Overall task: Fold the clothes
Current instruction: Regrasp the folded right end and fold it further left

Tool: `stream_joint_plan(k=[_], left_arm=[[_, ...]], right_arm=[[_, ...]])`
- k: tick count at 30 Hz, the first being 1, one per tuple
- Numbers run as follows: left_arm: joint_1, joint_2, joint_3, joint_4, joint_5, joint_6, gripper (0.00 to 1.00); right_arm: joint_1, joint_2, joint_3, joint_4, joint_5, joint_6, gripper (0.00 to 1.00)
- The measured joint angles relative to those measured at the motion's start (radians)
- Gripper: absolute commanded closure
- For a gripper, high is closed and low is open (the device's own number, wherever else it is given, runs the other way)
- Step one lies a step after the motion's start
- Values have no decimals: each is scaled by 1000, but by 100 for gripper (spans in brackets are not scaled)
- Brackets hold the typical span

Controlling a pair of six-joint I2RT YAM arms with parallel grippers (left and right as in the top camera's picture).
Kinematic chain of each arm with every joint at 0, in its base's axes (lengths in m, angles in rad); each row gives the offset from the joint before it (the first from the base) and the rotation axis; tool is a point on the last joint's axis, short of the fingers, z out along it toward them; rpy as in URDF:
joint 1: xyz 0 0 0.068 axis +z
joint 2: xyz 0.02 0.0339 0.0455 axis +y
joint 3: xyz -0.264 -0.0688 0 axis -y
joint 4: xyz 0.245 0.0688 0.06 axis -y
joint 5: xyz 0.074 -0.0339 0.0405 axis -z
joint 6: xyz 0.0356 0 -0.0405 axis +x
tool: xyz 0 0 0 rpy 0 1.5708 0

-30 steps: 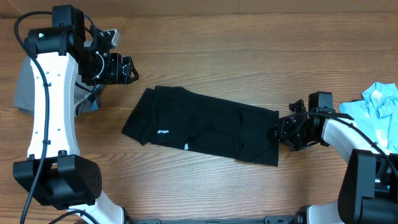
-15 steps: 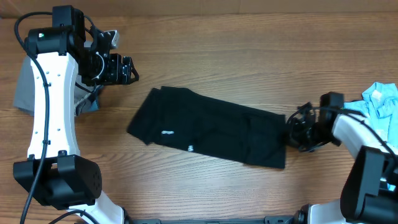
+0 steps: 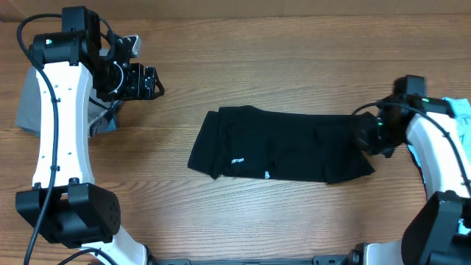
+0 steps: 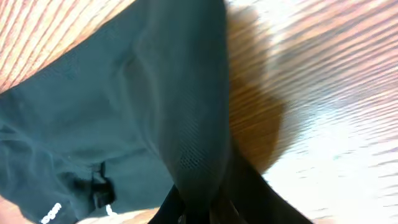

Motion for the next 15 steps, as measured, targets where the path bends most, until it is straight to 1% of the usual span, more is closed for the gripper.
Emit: stream_joint_plan(k=[9,15], left_arm=[[0,0,0,0,0,0,18],[0,0,0,0,0,0,18]], right_arm=[[320,0,0,94,103,269,96],[437,0,0,159,138,381,96]])
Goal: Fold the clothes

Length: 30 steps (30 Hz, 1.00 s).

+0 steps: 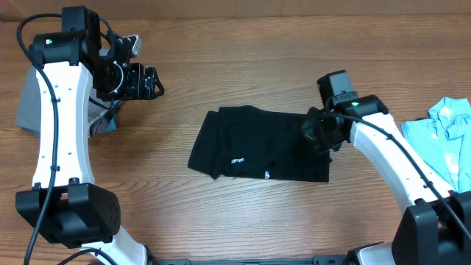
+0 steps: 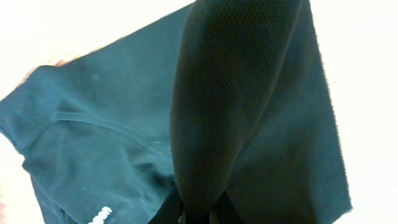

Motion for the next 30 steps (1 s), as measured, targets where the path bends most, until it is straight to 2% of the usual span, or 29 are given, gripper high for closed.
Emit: stream_joint_plan(k=[12,18,25,30], left_arm=[[0,0,0,-5,5,0,18],[0,0,0,-7,9,0,18],[0,0,0,-8,12,0,17],[0,0,0,1,12,0,17]], right_arm=[[127,48,0,43,39,67,91],[126,81,0,41,46,68,96],[72,75,0,-38,73,2,95],[40,48,0,-31,64,-50,96]])
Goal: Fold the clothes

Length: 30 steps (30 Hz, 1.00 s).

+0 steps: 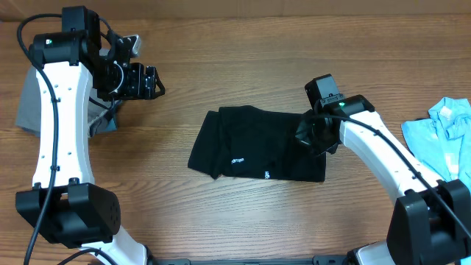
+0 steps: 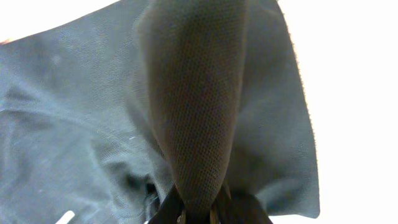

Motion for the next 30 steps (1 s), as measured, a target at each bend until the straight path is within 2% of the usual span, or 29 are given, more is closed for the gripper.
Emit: stream_joint_plan(k=[7,12,16,24,25,27,30], left_arm=[[0,0,0,-2,0,0,17],[0,0,0,-1,3,0,17],[0,0,0,8,3,0,17],[0,0,0,8,3,0,17],[0,0,0,8,3,0,16],[0,0,0,8,3,0,16],[0,0,0,7,3,0,16]], right_arm=[[-6,-5,0,-64,66,-42,96],[-97,-23,17,-156,136,-99,96],[-138,-37,38,-157,147,-142,96],[-106,-38,39,-103,43,-164,96],[-90,-38,39,-91,29,-161,92],[-34,-38,39,-65,1,-142,78],[25,-38,39,-25,-16,-122,71]])
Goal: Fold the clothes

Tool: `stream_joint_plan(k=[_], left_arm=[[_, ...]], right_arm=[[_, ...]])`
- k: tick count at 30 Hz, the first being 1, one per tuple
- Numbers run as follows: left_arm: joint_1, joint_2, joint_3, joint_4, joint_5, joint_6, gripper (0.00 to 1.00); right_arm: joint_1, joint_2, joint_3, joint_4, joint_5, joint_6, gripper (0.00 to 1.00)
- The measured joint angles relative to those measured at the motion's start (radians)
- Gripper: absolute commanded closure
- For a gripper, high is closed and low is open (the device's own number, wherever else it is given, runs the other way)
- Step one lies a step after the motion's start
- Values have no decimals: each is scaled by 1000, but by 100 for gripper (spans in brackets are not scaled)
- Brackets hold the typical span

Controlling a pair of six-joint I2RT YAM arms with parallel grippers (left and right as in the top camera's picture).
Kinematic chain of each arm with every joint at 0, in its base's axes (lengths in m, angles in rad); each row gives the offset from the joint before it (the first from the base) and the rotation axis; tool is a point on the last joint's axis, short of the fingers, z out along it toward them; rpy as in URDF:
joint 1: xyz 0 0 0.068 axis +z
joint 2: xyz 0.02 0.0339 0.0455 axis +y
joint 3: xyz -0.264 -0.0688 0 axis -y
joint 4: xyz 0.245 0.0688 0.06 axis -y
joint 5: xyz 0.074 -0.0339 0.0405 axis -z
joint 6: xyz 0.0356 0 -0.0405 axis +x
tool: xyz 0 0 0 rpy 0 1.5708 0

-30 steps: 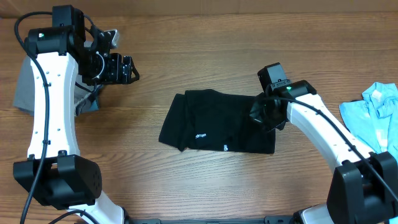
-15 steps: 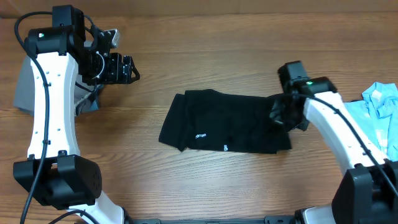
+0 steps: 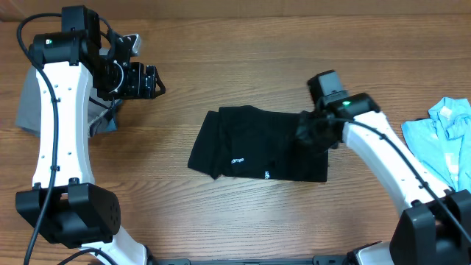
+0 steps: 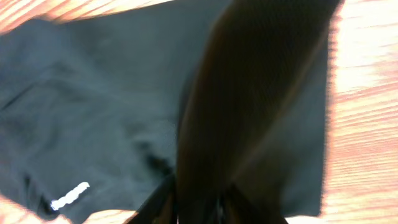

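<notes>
A black garment point(image 3: 250, 143) with small white prints lies across the middle of the wooden table. Its right part is folded over toward the centre. My right gripper point(image 3: 313, 131) is shut on that lifted black fabric point(image 4: 249, 93), which hangs in a thick fold straight in front of the right wrist camera. My left gripper point(image 3: 151, 81) hovers at the far left above the table, away from the garment, its fingers slightly apart with nothing between them.
A light blue garment point(image 3: 441, 136) lies at the right edge of the table. A grey cloth point(image 3: 33, 103) lies at the left edge behind the left arm. Bare wood surrounds the black garment.
My right gripper has shifted slightly up and right over the garment's right end, still holding the fold. The left arm has not moved.
My right gripper first held the black garment's right end at the far right, the garment stretched wide. Then it held that end over the garment's middle-right, making it shorter. It stayed there with the fold in hand until now.
</notes>
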Motion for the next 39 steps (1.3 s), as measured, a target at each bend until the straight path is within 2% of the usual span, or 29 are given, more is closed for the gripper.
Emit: stream_joint_plan(k=[7,18,22,28,32,36,38,39], left_arm=[[0,0,0,-3,0,0,16],[0,0,0,-8,0,0,16],[0,0,0,-5,0,0,16],[0,0,0,0,0,0,16],[0,0,0,6,0,0,16],[0,0,0,6,0,0,16],[0,0,0,1,0,0,16],[0,0,0,-1,0,0,16]], right_arm=[[86,0,0,44,-40,35,70],[-101,-11,0,-56,-42,42,71],[-115,-11,-2,-72,-45,40,62],[-101,-11,-5,-68,-126,-81,34],[-72,-11,-6,-8,-160,-129,29],[-54,-11,-19,67,-167,-129,30],[-51,-10,-40,94,-162,-113,35],[-51,-8,-53,106,-159,-103,41]])
